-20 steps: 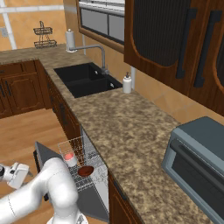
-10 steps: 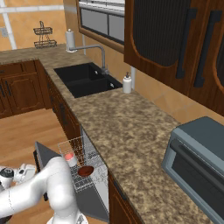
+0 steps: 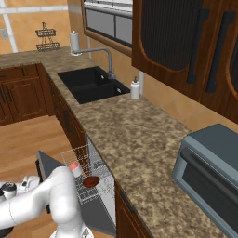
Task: Pick up the cup and bowl from the counter, place them in the dishwasher, and close the dishwasher door.
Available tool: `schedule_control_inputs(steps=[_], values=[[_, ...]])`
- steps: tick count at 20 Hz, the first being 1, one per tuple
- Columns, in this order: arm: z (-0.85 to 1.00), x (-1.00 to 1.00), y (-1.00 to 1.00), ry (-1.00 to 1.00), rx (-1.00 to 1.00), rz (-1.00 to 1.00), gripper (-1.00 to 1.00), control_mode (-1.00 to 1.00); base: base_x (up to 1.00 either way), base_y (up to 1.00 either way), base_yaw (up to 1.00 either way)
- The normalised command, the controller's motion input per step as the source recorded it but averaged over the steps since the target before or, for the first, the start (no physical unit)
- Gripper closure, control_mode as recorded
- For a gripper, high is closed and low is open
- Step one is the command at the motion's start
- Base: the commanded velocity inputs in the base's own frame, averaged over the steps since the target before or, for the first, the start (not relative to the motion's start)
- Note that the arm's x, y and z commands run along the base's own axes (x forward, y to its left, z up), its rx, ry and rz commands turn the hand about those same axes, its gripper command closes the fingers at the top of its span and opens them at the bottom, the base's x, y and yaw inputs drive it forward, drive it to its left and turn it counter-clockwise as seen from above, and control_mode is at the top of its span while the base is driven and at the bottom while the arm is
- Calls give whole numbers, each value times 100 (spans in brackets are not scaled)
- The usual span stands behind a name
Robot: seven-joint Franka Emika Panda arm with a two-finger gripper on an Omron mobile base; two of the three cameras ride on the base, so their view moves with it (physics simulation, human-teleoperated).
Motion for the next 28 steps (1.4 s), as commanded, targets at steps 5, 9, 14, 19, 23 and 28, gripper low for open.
schedule_control_inputs(steps=[5, 9, 14, 19, 23, 28], values=[[-88, 68, -43, 4, -16, 9, -100, -100, 0, 0, 0], [-27, 54, -87, 0, -1, 1, -100, -100, 0, 0, 0], [0, 13, -98, -5, -2, 0, -100, -100, 0, 0, 0], [0, 20, -92, -5, -10, -3, -100, -100, 0, 0, 0], [-14, 51, -86, 0, -15, -8, -100, -100, 0, 0, 0], [-27, 68, -89, 0, -11, -7, -100, -100, 0, 0, 0]])
